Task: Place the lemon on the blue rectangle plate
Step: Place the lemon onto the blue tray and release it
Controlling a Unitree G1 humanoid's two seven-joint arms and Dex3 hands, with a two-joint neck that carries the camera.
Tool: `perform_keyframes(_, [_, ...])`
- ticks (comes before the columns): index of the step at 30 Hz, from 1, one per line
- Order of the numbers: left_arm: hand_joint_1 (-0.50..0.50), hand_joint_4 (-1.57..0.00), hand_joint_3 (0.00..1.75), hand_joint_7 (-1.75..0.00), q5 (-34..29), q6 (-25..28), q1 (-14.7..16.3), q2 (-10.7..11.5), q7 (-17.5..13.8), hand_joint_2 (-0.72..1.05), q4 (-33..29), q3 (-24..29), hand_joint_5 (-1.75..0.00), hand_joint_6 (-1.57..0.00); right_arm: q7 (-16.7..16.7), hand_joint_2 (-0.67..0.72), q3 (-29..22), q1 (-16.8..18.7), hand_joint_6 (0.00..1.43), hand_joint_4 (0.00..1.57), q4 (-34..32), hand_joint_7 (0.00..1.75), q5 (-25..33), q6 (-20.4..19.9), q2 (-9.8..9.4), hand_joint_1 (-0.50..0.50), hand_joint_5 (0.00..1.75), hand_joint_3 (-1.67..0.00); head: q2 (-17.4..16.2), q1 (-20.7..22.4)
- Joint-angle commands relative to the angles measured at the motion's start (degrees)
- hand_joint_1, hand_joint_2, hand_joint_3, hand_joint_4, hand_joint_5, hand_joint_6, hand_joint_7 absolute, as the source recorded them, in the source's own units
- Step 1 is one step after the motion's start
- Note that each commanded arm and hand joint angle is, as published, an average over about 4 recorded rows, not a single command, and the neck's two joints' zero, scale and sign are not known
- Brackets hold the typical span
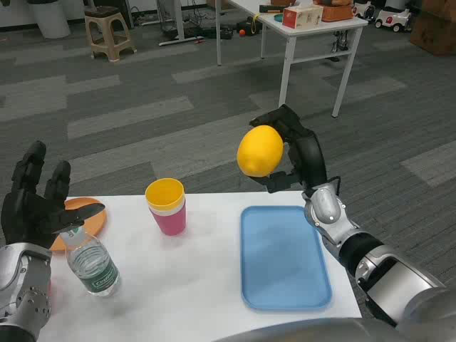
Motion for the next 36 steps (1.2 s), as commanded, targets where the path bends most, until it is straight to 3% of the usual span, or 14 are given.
perform_keyframes(1, [-0.47, 0.0, 0.09, -0.21, 0.28, -0.63, 2.31, 0.54, 0.21, 0.16, -1.85, -0.21, -0.21, 0.0, -0.6, -0.6, 0.55, 1.61, 1.28, 0.86, -1.41, 1.61, 0.28, -0.56, 0.83, -0.17, 1.26, -1.11, -1.22, -0.64])
perform_keyframes(5, [-0.47, 0.0, 0.09, -0.21, 0.28, -0.63, 2.31, 0.58, 0.17, 0.16, -1.85, -0.33, -0.21, 0.0, -0.6, -0.6, 0.55, 1.61, 1.28, 0.86, -1.41, 1.61, 0.28, -0.56, 0.83, -0.17, 1.26, -1.19, -0.82, -0.37])
perform_keyframes(20, [-0.47, 0.0, 0.09, -0.21, 0.25, -0.63, 2.31, 0.6, 0.17, 0.16, -1.85, -0.53, -0.21, 0.0, -0.43, -0.6, 0.37, 1.61, 1.28, 0.86, 1.03, 1.61, -0.23, -0.56, 0.92, -0.17, 1.26, -1.13, -0.9, -0.31])
perform_keyframes(28, [-0.46, 0.0, 0.09, -0.21, 0.28, -0.63, 2.45, 0.49, 0.21, 0.16, -1.85, -0.49, -0.21, 0.0, 1.11, -0.6, 0.77, 2.58, 1.28, 0.85, 9.78, 1.61, -3.1, -0.56, 0.92, -0.17, 1.26, -1.19, -0.94, 0.06])
perform_keyframes(36, [-0.46, 0.0, 0.09, -0.21, 0.28, -0.63, 2.45, 0.45, 0.21, 0.16, -1.68, -0.66, -0.21, 0.0, 4.1, -0.6, 0.77, 2.93, 1.28, 0.81, 23.31, 1.61, -6.97, -0.26, 0.88, -0.17, 1.26, -1.19, -1.33, -0.3])
